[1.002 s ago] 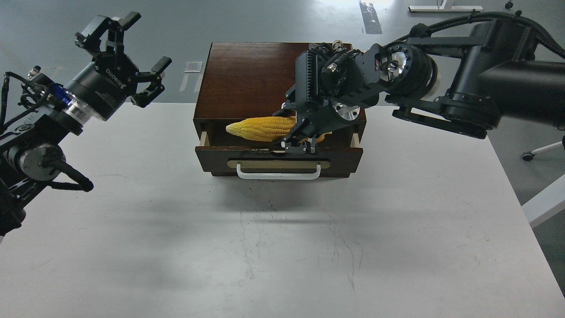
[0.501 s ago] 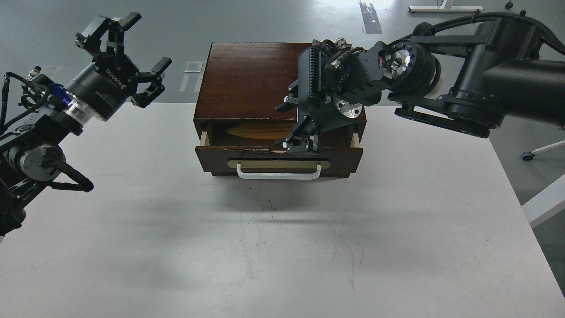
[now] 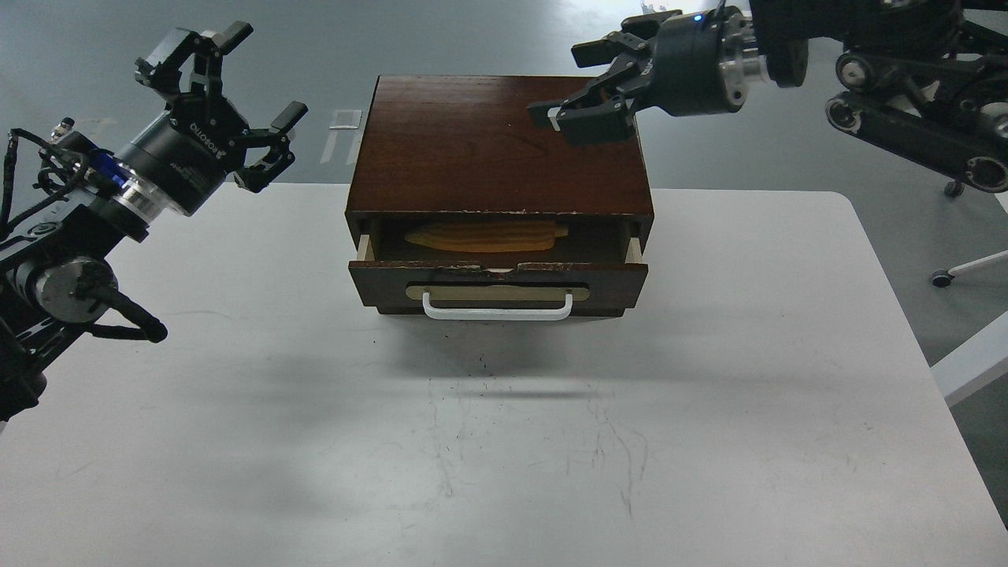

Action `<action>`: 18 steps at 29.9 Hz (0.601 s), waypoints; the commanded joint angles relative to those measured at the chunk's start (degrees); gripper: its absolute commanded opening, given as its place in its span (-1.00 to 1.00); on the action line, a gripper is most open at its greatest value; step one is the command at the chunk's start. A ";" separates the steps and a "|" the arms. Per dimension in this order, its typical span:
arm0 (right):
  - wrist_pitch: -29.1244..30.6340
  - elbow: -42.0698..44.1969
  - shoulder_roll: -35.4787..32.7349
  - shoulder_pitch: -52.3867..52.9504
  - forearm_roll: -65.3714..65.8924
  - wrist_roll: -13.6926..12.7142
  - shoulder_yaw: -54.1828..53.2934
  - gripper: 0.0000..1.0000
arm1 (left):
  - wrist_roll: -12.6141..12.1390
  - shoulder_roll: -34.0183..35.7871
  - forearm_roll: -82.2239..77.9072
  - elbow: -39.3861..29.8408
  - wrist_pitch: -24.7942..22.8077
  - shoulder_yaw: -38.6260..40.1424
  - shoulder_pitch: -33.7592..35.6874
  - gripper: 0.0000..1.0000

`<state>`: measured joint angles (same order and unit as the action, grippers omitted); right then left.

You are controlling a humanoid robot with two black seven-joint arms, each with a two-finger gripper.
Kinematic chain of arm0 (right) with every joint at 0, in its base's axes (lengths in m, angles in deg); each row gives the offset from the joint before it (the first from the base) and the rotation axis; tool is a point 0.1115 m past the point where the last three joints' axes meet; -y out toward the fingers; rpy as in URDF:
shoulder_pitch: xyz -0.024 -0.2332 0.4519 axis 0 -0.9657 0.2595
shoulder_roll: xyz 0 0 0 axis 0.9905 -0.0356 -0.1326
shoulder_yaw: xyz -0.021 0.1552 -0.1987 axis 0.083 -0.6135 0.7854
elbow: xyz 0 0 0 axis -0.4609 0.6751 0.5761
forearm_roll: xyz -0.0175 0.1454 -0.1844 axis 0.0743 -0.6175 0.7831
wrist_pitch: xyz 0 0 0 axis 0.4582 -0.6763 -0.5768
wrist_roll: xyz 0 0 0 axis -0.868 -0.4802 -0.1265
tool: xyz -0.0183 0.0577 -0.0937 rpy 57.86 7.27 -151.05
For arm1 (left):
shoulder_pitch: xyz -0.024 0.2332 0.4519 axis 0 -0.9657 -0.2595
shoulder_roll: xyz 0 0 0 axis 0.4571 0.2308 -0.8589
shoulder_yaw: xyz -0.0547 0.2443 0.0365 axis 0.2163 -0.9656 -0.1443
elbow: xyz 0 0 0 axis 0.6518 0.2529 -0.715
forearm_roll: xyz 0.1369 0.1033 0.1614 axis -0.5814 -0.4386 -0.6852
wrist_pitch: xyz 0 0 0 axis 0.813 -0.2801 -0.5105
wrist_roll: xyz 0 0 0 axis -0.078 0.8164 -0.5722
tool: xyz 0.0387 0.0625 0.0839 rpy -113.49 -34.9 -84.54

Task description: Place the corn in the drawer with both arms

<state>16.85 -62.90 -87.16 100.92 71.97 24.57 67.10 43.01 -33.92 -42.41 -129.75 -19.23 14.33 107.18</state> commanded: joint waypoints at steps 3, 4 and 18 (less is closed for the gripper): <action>-0.51 0.62 -5.08 -10.75 -22.46 0.02 -4.78 0.98 | 0.00 -0.43 -0.09 0.02 0.05 0.01 0.01 0.98; -1.21 1.58 -5.43 -13.99 -27.10 0.02 -6.62 0.98 | 0.00 -0.52 -0.01 0.02 0.05 -0.08 0.01 0.98; -9.21 4.23 -1.05 -46.51 -52.09 0.02 -31.57 0.99 | 0.00 -1.31 -0.36 0.02 0.14 0.01 -2.01 0.98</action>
<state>7.70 -58.66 -90.56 60.48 23.44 24.57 41.19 43.01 -35.09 -42.74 -129.74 -19.09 14.29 105.64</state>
